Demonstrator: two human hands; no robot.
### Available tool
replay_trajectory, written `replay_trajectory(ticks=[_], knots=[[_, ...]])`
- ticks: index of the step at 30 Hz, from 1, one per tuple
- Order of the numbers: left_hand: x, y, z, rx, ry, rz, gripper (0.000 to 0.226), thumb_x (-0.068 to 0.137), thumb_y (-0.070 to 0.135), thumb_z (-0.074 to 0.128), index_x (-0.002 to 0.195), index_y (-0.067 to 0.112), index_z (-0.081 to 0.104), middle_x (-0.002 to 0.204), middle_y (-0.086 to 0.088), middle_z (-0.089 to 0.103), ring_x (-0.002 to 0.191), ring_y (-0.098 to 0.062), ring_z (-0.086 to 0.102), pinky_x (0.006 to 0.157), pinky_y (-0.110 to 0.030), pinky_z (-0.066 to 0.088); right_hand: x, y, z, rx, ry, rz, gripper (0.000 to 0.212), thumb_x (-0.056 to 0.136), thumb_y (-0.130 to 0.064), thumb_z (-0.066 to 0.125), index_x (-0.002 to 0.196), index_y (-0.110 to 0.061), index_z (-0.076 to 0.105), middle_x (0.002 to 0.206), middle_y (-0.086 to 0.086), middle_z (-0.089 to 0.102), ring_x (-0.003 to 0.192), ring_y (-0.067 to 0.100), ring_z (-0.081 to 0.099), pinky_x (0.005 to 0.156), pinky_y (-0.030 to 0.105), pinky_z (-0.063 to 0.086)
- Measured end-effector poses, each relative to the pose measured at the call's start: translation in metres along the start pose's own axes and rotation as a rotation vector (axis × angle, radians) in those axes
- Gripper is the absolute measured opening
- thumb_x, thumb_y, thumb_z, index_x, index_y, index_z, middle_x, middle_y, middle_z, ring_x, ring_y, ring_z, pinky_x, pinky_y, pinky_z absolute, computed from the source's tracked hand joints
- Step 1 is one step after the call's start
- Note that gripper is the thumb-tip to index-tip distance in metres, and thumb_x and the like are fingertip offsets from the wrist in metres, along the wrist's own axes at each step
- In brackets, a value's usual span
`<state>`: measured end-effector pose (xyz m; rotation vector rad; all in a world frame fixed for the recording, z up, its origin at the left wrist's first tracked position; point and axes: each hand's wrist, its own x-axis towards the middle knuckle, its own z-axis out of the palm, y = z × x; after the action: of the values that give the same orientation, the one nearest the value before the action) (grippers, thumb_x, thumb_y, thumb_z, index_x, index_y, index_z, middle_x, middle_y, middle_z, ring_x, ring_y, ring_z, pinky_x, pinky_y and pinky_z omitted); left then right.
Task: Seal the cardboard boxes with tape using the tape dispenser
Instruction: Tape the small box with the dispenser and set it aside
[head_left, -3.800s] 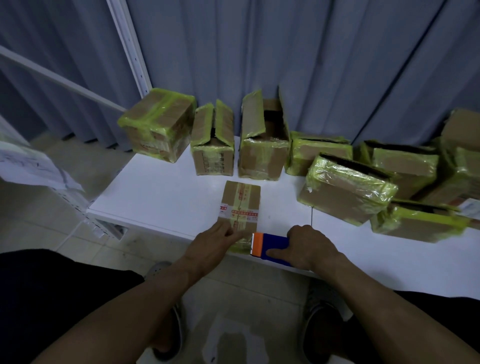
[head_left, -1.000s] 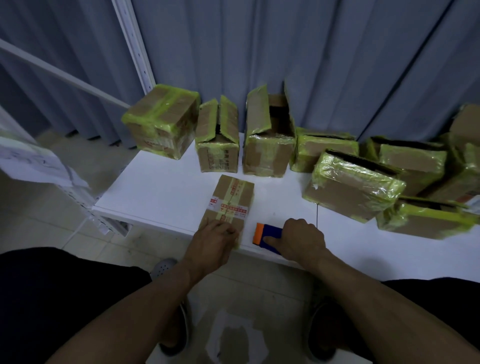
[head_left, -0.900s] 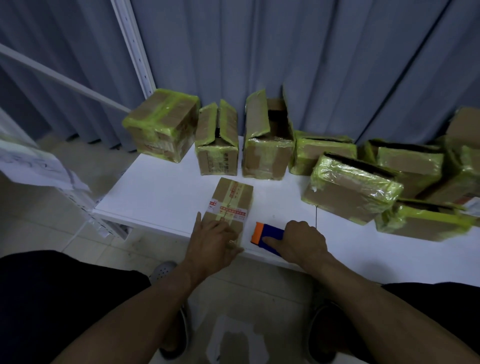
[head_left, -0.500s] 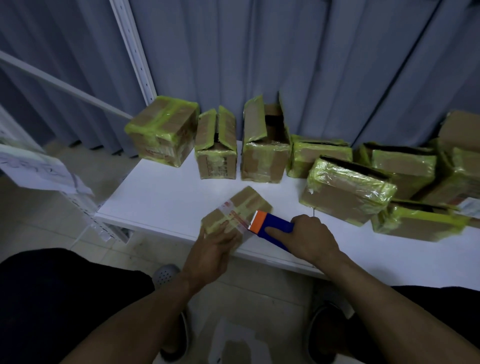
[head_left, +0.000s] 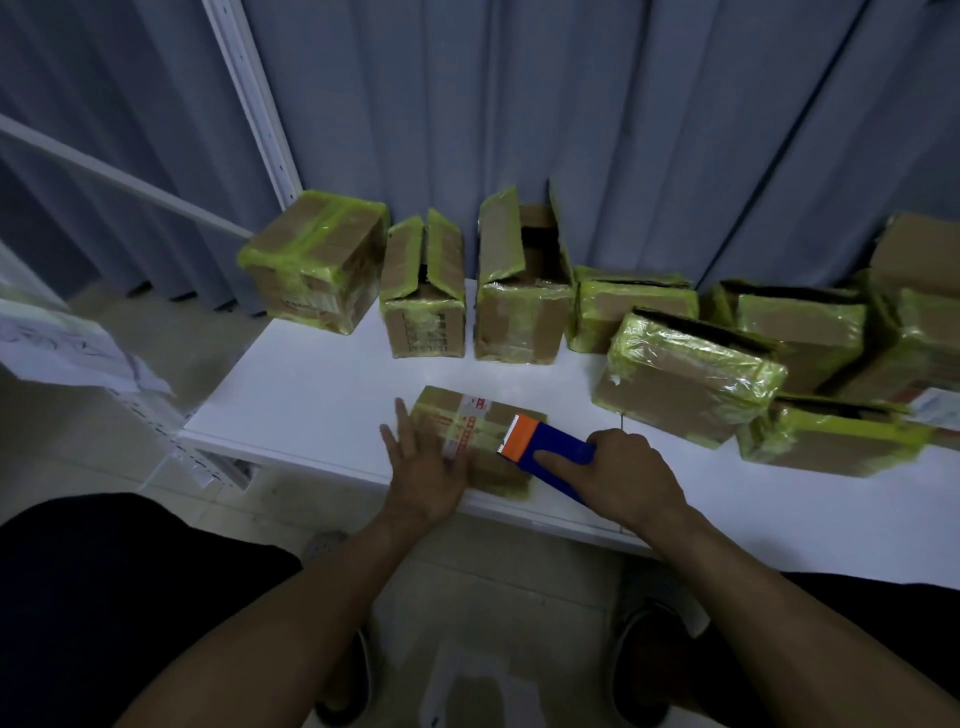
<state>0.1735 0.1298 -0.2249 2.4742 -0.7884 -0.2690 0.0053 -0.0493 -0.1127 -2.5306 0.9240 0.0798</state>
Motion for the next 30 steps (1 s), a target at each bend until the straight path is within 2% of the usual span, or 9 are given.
replay_trajectory(ticks=[4,7,10,14,16,19,22,24,30], knots=[[0.004,0.013,0.019,0.013,-0.054,-0.038,0.11,0.072,0.096,0.017,0.158,0.029,0.002,0.165,-0.009,-0.008,0.149,-0.03,-0.024,0.106,-0.043,-0.037,0.0,0.009,-0.002,0.003,0.018,0.014,0.06,0.083,-0.08,0.057,0.071,-0.021,0.053,0.068,-0.006,0.058,0.061,0.009,0.059,0.053,0.024,0.042],[0.025,0.002,0.016,-0.002,-0.105,0.119,0.096,0.079,0.09,0.031,0.156,0.039,0.005,0.166,-0.003,0.0,0.15,-0.024,-0.023,0.11,-0.044,-0.033,0.001,0.015,-0.004,0.017,0.046,0.034,0.06,0.083,-0.079,0.058,0.071,-0.021,0.054,0.067,-0.006,0.057,0.058,0.007,0.057,0.049,0.022,0.037],[0.055,-0.001,-0.003,-0.005,-0.258,0.299,0.075,0.092,0.066,0.049,0.155,0.038,0.019,0.167,-0.005,-0.001,0.146,-0.025,-0.029,0.117,-0.057,-0.019,0.003,0.018,-0.006,0.033,0.066,0.049,0.061,0.082,-0.079,0.058,0.072,-0.019,0.057,0.067,-0.006,0.059,0.058,0.007,0.058,0.047,0.022,0.036],[0.067,0.003,-0.022,-0.107,-0.198,0.351,0.057,0.096,0.009,0.052,0.15,0.023,0.042,0.165,-0.007,0.014,0.152,-0.036,0.0,0.122,-0.052,0.004,0.005,0.017,-0.009,0.037,0.068,0.053,0.06,0.083,-0.078,0.059,0.071,-0.019,0.055,0.065,-0.006,0.058,0.057,0.007,0.057,0.047,0.022,0.034],[0.054,0.003,-0.015,-0.103,-0.124,0.423,0.052,0.094,0.028,0.054,0.145,0.026,0.047,0.161,-0.001,0.027,0.152,-0.028,0.011,0.124,-0.046,0.009,0.007,0.016,-0.009,0.051,0.073,0.056,0.06,0.083,-0.078,0.059,0.069,-0.019,0.055,0.064,-0.006,0.058,0.057,0.007,0.057,0.047,0.022,0.034],[0.03,0.013,0.013,0.135,-0.112,0.29,0.087,0.08,0.074,0.056,0.151,0.029,0.035,0.159,0.003,0.026,0.151,-0.026,0.01,0.123,-0.048,0.013,0.008,0.014,-0.01,0.082,0.075,0.059,0.061,0.083,-0.077,0.06,0.07,-0.018,0.056,0.064,-0.005,0.059,0.057,0.008,0.059,0.048,0.022,0.036],[0.013,0.025,0.021,0.053,-0.066,0.348,0.079,0.086,0.047,0.07,0.152,0.021,0.035,0.158,-0.002,0.03,0.148,-0.025,0.02,0.12,-0.047,0.026,0.005,0.013,-0.012,0.11,0.068,0.052,0.061,0.084,-0.076,0.061,0.069,-0.017,0.057,0.065,-0.004,0.06,0.058,0.009,0.06,0.049,0.022,0.037],[0.007,0.026,0.015,0.04,-0.138,0.438,0.078,0.089,0.035,0.071,0.154,0.019,0.031,0.16,-0.002,0.028,0.149,-0.021,0.019,0.122,-0.036,0.02,0.002,0.013,-0.013,0.151,0.055,0.057,0.06,0.083,-0.074,0.063,0.072,-0.015,0.06,0.067,-0.002,0.062,0.06,0.011,0.062,0.051,0.022,0.039],[0.007,0.023,0.0,0.133,-0.299,0.406,0.089,0.091,0.034,0.07,0.158,0.028,0.013,0.165,0.007,0.012,0.152,-0.016,0.009,0.12,-0.043,0.03,-0.01,0.014,-0.017,0.244,0.023,0.036,0.057,0.083,-0.071,0.067,0.076,-0.014,0.065,0.069,-0.001,0.066,0.062,0.011,0.065,0.054,0.02,0.041]])
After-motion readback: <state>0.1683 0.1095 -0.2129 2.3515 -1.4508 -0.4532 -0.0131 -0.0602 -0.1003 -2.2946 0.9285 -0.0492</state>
